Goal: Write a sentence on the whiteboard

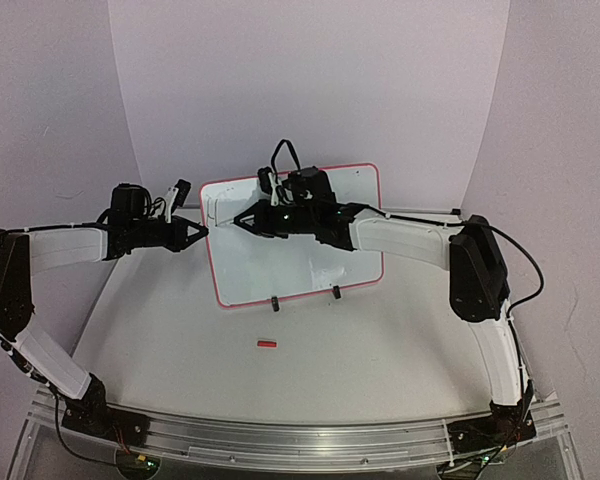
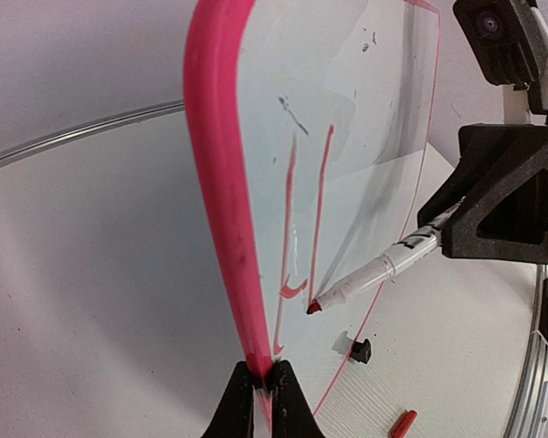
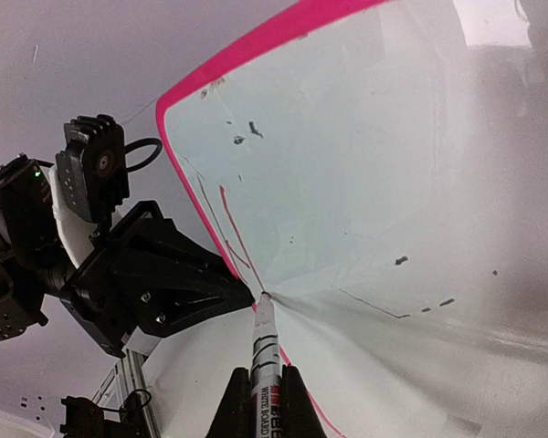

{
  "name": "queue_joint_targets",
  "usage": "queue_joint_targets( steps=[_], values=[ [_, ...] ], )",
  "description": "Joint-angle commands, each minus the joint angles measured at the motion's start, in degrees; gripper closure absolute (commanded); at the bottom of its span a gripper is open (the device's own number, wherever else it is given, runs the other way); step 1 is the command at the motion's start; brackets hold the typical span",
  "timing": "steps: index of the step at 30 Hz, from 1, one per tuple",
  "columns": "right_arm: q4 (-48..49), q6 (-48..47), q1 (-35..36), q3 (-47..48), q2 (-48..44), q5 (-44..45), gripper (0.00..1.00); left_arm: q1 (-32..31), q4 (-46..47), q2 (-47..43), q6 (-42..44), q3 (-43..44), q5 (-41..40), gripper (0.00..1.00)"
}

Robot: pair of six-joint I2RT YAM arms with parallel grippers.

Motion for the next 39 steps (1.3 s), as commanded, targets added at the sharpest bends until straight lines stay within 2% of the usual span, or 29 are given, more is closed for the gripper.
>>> queue_joint_targets(
  steps=[1, 10, 17, 39],
  values=[
    [0.13, -0.23, -0.06, -0.10, -0.32, -0.34, 1.00, -0.28, -1.54, -0.84, 2.75, 1.50, -1.81, 1.00],
    [0.11, -3.63, 0.52, -2.48, -7.10, -1.69, 1.00, -0.29, -1.49, -0.60, 2.89, 1.54, -1.90, 1.00],
    [0.43, -5.51, 0.46, -6.37, -13.08, 0.77, 1.00, -0.29, -1.48, -0.65, 2.99, 1.43, -2.02, 1.00],
    [1.59, -3.07, -1.74, -3.54, -7.48, 3.55, 1.00, -0.24, -1.90, -0.50, 3.34, 1.63, -2.34, 1.00]
  ],
)
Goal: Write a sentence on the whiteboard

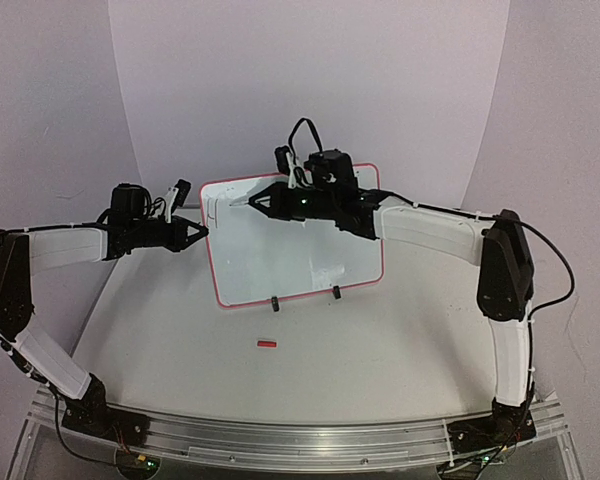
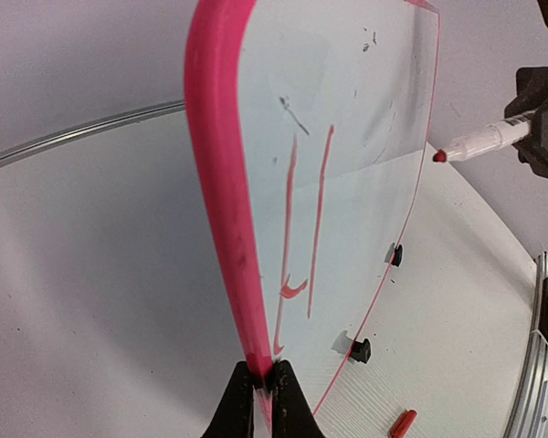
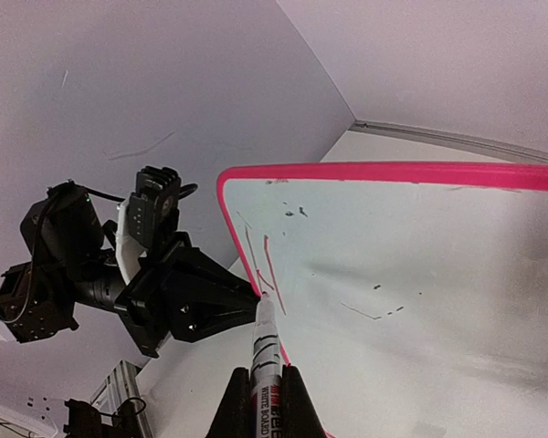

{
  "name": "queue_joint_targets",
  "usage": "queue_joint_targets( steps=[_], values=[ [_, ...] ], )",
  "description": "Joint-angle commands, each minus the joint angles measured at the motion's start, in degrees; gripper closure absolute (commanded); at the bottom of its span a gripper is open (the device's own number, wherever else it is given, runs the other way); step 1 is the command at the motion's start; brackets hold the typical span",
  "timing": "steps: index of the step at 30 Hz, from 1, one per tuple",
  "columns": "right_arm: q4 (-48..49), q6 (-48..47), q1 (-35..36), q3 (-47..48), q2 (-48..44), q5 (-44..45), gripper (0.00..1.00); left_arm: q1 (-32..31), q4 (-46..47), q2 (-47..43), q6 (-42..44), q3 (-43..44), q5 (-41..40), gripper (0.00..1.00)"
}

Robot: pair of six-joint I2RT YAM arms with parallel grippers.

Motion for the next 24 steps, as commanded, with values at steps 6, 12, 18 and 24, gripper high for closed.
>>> queue_joint_targets(
  steps=[6, 12, 18, 24],
  values=[
    [1.88, 1.02, -0.38, 4.11, 3.33, 0.53, 1.00, -0.28, -1.79, -0.36, 3.33, 1.64, -2.34, 1.00],
    [1.92, 1.10, -0.37, 5.41, 4.14, 0.04, 1.00, -0.31, -1.78, -0.03, 3.29, 1.73, -2.34, 1.00],
    [1.94, 1.50, -0.37, 6.33, 5.09, 1.03, 1.00, -0.24, -1.72, 0.19, 3.33, 1.78, -2.31, 1.00],
    [0.81, 1.72, -0.36, 7.99, 6.88, 1.07, 1.00, -0.26, -1.71, 0.18, 3.29, 1.84, -2.24, 1.00]
  ],
)
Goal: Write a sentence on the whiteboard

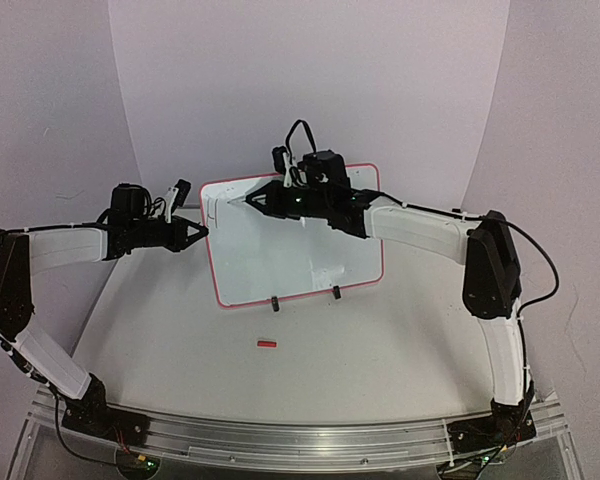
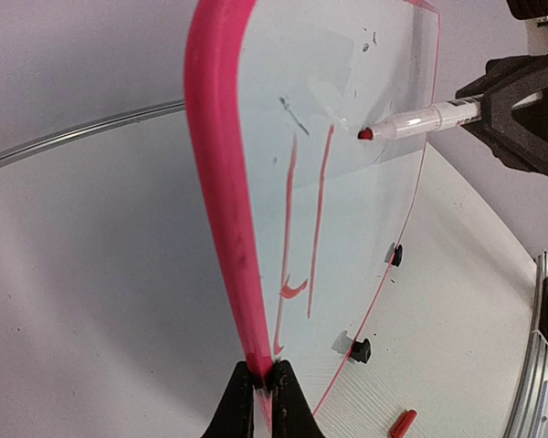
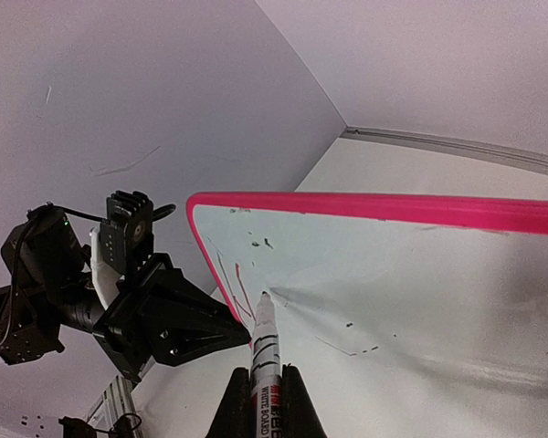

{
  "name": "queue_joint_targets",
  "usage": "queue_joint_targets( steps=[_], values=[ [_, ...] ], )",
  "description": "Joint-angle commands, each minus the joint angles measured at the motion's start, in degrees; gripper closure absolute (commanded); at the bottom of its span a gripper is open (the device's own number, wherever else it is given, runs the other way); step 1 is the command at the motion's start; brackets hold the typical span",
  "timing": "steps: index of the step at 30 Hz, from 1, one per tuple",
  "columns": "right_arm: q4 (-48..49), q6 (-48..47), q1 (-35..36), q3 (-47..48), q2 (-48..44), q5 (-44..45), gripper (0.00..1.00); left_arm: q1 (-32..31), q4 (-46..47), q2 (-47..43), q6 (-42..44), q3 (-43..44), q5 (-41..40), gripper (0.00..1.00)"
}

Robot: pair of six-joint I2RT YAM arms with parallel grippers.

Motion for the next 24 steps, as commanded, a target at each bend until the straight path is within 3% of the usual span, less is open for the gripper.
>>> queue_joint_targets(
  steps=[1, 13, 24],
  values=[
    [0.73, 0.50, -0.01, 2.98, 2.43, 0.28, 1.00, -0.27, -1.72, 0.17, 3.24, 1.84, -2.19, 1.00],
    [-1.46, -0.44, 0.24, 4.35, 3.82, 1.36, 1.00, -0.28, -1.68, 0.25, 3.23, 1.94, -2.10, 1.00],
    [-2.54, -1.41, 0.60, -0.14, 1.63, 1.76, 1.00, -0.27, -1.71, 0.43, 3.18, 2.12, -2.08, 1.00]
  ],
)
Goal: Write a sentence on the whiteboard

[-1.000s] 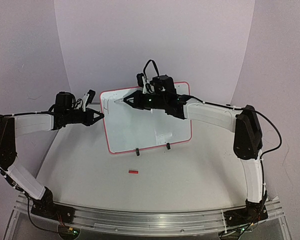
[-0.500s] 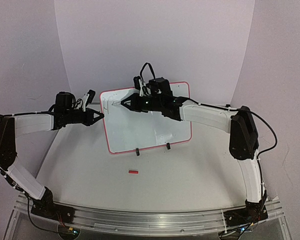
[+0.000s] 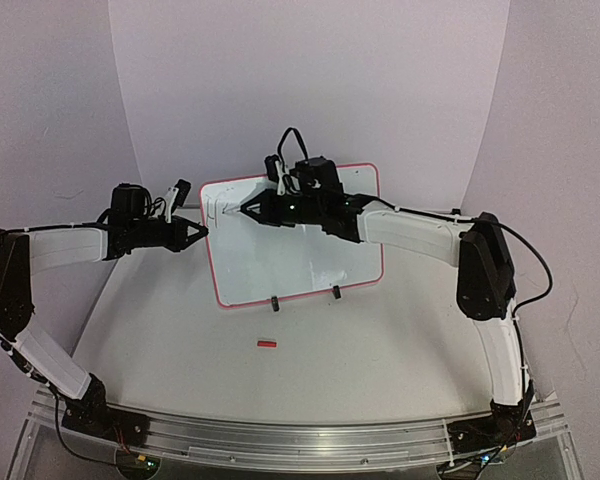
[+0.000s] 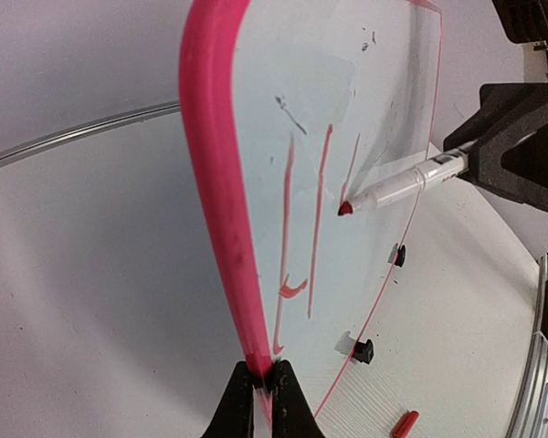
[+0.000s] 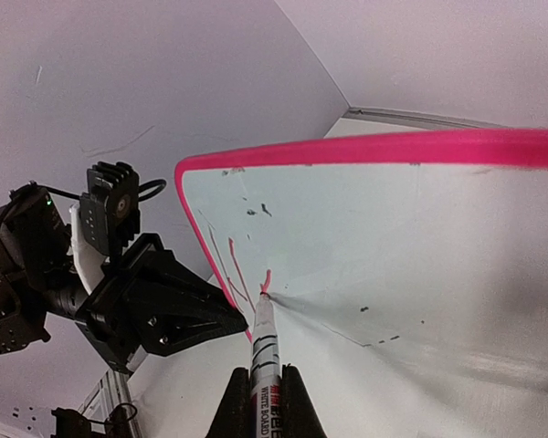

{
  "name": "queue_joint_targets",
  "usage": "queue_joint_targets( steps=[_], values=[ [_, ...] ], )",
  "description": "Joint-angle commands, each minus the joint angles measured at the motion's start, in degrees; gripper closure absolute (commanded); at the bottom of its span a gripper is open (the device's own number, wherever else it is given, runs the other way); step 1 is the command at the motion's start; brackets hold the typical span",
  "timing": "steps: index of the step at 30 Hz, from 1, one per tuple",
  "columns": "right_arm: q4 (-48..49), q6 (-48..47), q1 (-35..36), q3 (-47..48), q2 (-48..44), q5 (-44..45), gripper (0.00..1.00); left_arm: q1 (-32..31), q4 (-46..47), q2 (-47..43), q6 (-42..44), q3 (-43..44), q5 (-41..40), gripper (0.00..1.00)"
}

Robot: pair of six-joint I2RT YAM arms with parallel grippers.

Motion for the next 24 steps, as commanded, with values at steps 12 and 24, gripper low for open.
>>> queue_joint_targets(
  steps=[12, 24],
  values=[
    [-1.26, -2.39, 0.06, -3.51, -3.88, 5.54, 1.00, -0.25, -1.74, -0.03, 3.20, 1.94, -1.56, 1.00],
    [-1.25, -3.36, 0.11, -1.39, -4.64, 6.80, 1.00, -0.24, -1.81, -0.21, 3.10, 1.87, -1.48, 1.00]
  ],
)
